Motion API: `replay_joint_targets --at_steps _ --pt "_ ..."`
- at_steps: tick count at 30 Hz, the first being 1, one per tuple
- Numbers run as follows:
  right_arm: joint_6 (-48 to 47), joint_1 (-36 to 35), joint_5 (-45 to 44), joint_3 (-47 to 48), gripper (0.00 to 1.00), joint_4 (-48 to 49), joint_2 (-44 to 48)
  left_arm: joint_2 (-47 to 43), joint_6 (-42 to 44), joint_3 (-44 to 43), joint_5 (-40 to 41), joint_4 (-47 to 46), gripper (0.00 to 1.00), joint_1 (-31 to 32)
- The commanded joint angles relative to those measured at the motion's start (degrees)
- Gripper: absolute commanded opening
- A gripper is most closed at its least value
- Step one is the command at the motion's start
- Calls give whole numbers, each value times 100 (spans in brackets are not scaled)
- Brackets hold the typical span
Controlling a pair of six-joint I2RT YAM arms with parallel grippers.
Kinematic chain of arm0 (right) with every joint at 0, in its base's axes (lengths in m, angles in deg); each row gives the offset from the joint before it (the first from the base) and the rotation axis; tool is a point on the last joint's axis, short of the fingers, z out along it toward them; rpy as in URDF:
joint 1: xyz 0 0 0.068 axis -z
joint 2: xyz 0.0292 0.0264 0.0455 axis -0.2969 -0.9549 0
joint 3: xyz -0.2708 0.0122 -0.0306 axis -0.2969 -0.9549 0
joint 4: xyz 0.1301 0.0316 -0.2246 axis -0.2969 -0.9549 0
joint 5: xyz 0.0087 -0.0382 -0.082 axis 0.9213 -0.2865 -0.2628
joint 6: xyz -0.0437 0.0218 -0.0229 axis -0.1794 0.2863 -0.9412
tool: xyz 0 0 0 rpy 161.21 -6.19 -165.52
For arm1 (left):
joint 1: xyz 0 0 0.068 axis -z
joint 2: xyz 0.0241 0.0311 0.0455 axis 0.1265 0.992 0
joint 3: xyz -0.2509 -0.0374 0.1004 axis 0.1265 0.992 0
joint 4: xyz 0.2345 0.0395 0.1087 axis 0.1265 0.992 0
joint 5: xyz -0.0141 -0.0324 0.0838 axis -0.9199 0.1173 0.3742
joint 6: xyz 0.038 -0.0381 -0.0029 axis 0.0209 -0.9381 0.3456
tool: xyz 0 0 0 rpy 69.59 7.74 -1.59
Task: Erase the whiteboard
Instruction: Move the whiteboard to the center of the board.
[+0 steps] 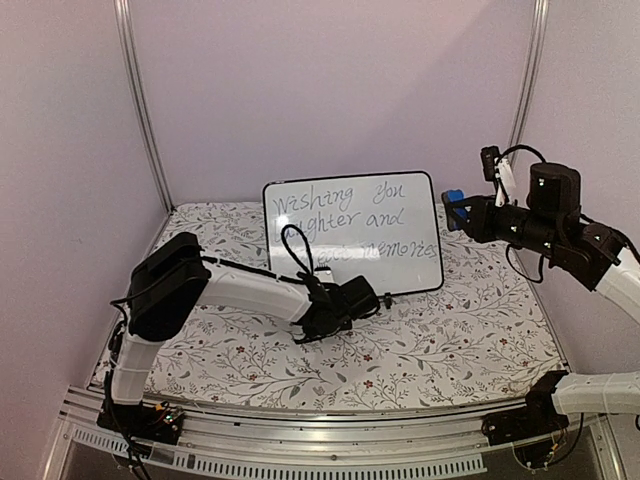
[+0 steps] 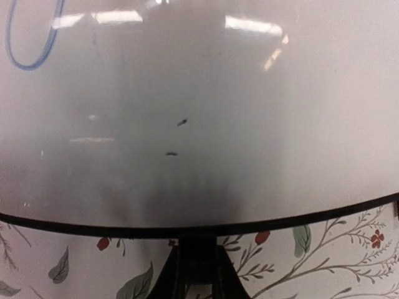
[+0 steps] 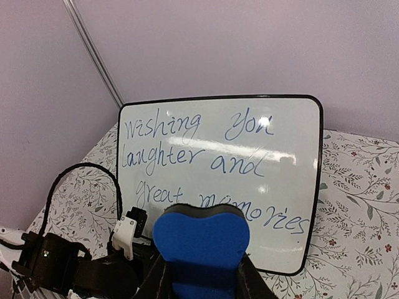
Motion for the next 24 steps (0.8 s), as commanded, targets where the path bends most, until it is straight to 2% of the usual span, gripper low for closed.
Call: replay_joint_targets --at_steps 1,5,10,11,12,13,16,20,24 --pt "-162 14 -43 219 18 -34 120 137 -411 -108 -224 218 0 435" --pt "-191 10 -222 125 18 -91 189 260 -558 -268 -183 357 4 622" --pt "-163 15 -262 17 18 -129 260 100 -680 -124 -182 373 22 706" --pt "-161 15 -262 40 18 -151 258 14 -649 -73 -164 352 31 732" --pt "-165 15 -267 63 18 -168 251 -87 -608 -27 -129 342 51 765" --pt "-173 15 -289 89 18 -180 256 -195 -564 32 -67 340 63 804" --pt "-237 10 -392 148 18 -209 243 -594 -389 260 53 211 84 951" --pt "-261 15 -397 244 18 -239 175 -1251 -218 616 234 195 95 1124" --pt "-255 15 -171 433 18 -348 113 -2500 105 1362 300 -1 100 1040"
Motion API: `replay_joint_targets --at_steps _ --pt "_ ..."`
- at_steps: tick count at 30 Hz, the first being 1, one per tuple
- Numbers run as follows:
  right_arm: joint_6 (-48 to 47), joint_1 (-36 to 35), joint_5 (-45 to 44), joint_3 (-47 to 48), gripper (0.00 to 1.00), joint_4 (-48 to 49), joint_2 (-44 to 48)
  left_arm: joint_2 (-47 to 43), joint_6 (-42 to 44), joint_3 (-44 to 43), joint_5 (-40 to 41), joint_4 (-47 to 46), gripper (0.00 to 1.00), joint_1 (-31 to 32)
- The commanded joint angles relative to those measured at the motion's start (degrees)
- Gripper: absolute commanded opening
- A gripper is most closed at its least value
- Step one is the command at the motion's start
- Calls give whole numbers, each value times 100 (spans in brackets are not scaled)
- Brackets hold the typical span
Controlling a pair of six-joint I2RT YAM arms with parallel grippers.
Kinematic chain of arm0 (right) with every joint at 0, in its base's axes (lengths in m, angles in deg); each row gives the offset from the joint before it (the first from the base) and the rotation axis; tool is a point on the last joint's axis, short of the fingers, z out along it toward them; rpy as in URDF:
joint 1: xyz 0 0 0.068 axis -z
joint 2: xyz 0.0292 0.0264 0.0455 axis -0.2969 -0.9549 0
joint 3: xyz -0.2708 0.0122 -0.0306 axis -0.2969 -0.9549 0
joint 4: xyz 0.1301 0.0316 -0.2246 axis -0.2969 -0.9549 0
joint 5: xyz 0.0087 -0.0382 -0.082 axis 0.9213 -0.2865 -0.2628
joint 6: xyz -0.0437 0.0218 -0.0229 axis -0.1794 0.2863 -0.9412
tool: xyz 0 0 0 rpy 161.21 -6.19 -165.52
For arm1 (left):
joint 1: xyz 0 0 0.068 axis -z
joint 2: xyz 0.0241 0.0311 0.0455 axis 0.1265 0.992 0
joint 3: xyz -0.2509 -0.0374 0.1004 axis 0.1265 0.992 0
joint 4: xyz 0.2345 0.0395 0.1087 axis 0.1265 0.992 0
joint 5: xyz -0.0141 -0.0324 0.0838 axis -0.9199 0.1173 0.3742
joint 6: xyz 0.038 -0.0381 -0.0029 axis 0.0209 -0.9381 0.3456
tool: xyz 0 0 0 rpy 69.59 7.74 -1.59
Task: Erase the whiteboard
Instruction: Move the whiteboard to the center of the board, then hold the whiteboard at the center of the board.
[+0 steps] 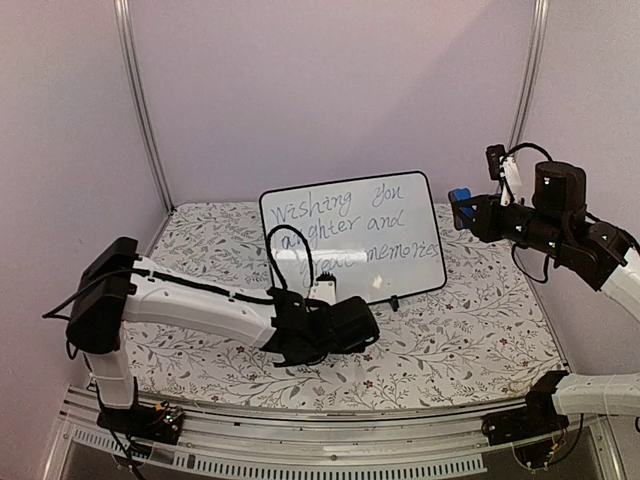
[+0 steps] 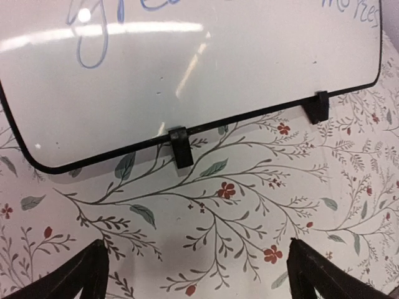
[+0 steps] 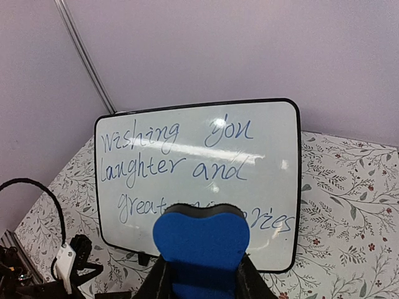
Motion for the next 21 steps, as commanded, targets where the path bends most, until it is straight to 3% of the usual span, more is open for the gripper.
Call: replay_joint_targets --at_steps 1,6,11,15,21 --pt "-56 15 155 362 18 -126 -39 -1520 524 751 169 -312 100 -154" --pt "-138 15 368 558 19 -202 -112 -3682 1900 1957 -615 -1478 100 -1111" --pt "-259 10 672 807 20 -205 -431 -5111 3141 2190 -1610 -1927 100 -2462" --pt "-278 15 851 889 20 -5 -642 -5149 3687 1918 -2936 -1891 100 -3544" --pt "-371 15 1065 1375 21 -84 -1170 -4306 4255 1197 -4889 -1841 100 -4849"
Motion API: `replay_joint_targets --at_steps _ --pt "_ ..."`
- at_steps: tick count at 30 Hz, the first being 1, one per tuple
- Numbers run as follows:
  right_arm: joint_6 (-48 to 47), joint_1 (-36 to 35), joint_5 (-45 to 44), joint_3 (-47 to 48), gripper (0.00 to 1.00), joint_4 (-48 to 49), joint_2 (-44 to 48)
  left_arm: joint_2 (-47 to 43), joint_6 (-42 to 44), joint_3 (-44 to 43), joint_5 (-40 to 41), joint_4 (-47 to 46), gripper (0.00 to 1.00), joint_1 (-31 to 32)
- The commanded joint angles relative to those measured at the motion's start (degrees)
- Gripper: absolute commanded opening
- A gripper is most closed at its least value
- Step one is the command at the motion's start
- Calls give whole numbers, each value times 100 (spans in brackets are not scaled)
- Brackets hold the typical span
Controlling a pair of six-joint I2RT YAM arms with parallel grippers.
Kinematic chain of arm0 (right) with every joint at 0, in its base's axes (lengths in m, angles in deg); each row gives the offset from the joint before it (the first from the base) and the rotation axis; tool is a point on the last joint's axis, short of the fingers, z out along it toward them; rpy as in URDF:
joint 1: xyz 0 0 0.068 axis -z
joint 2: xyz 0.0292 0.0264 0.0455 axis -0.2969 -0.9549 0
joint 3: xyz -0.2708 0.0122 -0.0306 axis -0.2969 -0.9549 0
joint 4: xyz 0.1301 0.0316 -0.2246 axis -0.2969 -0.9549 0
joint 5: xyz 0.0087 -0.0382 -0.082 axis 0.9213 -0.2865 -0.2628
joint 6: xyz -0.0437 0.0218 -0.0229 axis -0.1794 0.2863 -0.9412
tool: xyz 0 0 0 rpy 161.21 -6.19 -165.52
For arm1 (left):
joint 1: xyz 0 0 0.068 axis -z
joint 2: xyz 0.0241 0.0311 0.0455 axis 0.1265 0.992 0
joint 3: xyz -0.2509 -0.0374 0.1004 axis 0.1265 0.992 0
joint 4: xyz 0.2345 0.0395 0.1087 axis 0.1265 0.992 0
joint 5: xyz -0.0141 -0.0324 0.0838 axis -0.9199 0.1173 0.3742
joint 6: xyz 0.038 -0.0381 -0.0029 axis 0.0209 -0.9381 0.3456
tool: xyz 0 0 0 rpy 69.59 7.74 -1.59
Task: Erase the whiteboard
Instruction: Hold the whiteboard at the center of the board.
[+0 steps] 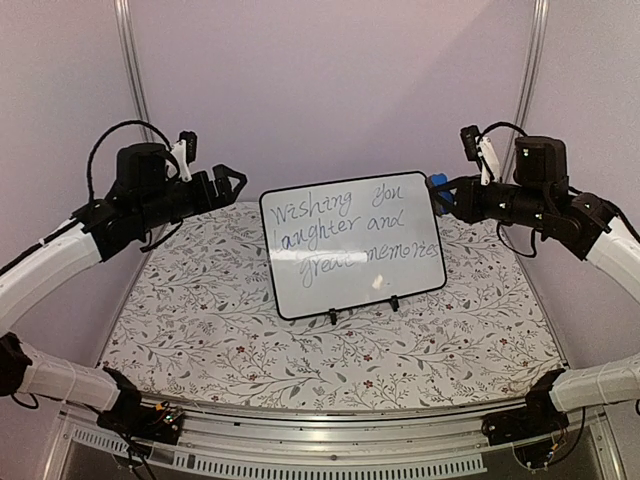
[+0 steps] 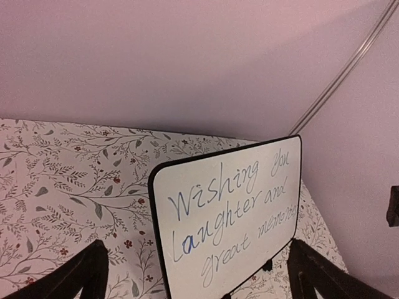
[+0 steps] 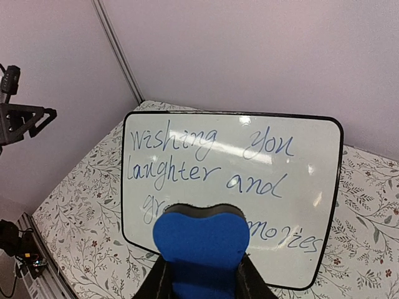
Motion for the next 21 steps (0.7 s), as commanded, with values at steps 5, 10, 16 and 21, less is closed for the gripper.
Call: replay_joint_targets --at_steps 5,10,16,21 --pt "-146 14 340 714 21 128 -534 1202 1203 -721 -3159 -485 100 -1401" --pt "-233 6 456 992 21 -87 -765 2017 1328 -1041 -4191 -944 100 -2062" --pt "-430 -60 568 1086 22 -145 -870 3160 1465 -1782 -4853 -930 96 -2132" --pt "-529 -187 582 1380 22 -307 -1199 3677 1314 -2081 -5303 -1154 90 -2135"
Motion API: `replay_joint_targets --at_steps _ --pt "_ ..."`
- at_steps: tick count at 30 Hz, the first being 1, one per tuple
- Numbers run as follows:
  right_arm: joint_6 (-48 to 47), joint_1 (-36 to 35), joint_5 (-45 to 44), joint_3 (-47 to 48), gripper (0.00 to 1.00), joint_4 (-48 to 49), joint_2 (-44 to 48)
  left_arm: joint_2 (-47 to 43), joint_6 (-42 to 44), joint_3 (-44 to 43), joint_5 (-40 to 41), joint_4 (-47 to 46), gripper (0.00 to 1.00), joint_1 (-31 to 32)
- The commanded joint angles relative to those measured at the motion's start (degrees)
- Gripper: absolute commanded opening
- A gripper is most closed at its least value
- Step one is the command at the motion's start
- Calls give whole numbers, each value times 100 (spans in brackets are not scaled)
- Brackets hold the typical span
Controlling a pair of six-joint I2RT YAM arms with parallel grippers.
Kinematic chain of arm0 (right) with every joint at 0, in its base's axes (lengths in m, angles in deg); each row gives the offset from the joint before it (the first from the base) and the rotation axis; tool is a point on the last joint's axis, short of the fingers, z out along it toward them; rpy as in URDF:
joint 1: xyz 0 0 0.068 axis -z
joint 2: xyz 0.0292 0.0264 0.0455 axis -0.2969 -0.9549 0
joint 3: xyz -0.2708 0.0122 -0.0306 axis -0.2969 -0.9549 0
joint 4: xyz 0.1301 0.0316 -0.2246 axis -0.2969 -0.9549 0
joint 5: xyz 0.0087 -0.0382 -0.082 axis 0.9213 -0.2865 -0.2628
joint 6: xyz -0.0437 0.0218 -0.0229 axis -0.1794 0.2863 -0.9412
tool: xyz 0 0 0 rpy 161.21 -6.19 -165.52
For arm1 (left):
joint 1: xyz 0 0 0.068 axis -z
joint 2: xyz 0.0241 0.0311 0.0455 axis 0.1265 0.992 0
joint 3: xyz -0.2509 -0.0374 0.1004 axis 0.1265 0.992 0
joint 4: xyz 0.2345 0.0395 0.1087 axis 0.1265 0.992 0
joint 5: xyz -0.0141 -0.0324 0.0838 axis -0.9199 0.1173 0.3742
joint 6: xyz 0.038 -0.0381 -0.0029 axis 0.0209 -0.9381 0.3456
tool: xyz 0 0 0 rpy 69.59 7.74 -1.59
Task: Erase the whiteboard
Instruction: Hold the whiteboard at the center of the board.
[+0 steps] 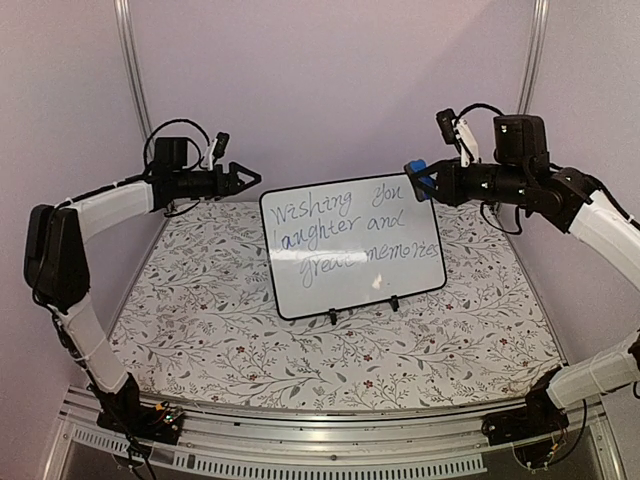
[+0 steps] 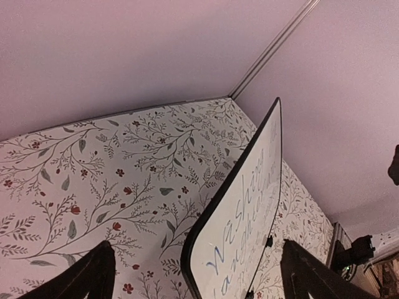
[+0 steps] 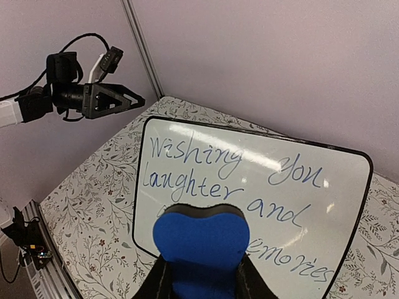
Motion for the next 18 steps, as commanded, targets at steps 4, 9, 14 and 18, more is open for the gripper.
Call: replay_joint_targets --at_steps 4,9,14,18 --pt "-146 -163 57 470 22 -89 -456 559 98 -466 -849 -268 86 -11" --pt "-67 -185 82 539 22 -2 -665 910 42 -593 -1301 -543 79 -3" --pt "23 -257 49 557 22 -1 -834 1182 -126 -660 -1635 -851 68 -8" --pt "61 -291 -13 555 22 -19 -900 1314 -224 -664 -1776 -1093 64 41"
